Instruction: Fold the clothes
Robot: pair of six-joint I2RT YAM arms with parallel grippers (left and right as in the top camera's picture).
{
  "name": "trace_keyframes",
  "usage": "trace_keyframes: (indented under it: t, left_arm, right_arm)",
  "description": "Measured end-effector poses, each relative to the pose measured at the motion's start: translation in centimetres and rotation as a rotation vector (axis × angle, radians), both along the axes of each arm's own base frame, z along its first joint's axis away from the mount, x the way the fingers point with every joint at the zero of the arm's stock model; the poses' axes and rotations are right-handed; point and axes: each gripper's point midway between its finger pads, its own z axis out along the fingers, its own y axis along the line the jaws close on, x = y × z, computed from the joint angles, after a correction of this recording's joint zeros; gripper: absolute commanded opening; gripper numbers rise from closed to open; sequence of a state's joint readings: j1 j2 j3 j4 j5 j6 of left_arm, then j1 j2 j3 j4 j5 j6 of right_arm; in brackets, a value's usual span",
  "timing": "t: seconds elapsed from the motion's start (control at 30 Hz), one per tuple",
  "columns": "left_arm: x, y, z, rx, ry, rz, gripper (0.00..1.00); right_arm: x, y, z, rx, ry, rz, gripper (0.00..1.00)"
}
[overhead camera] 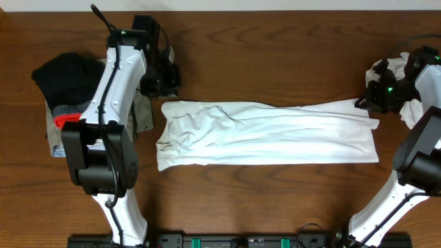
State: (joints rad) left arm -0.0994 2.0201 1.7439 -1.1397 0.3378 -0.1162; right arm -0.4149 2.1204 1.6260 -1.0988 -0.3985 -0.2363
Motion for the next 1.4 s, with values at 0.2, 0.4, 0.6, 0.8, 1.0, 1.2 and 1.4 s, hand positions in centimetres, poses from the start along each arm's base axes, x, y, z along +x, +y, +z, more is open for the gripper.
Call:
trace_keyframes:
  t: [0.2, 0.4, 0.6, 0.8, 1.0, 1.2, 1.4]
  left_arm:
    - [-3.4, -2.6, -2.6, -0.014, 0.115, -0.056, 0.06]
    - [-7.3, -5.3, -5.0, 0.005, 0.209, -0.148, 0.08]
    - [-9.6, -5.4, -7.1, 0.053, 0.257, -0.182, 0.16]
    - [-10.5, -4.7, -9.0, 0.071, 0.269, -0.18, 0.22]
    - [-10.7, -4.5, -9.9, 0.077, 0.263, -0.178, 0.23]
    - [-10.5, -4.4, -10.0, 0.087, 0.251, -0.179, 0.23]
    - [-10.4, -4.2, -10.0, 0.096, 0.248, -0.179, 0.23]
  right_arm:
    - [-1.6, 0.8, -1.6, 0.029, 0.045, 0.003, 0.17]
    - [-3.3, 1.6, -3.8, 0.046, 0.085, 0.006, 0.17]
    - [-3.7, 2.0, -4.2, 0.062, 0.091, 0.005, 0.22]
    - [-3.8, 1.8, -4.3, 0.053, 0.099, -0.006, 0.21]
    - [-3.8, 1.8, -4.3, 0.052, 0.11, -0.029, 0.26]
    - [-3.9, 1.8, -4.2, 0.052, 0.114, -0.035, 0.27]
    - [-4.3, 0.9, -4.1, 0.058, 0.125, -0.075, 0.32]
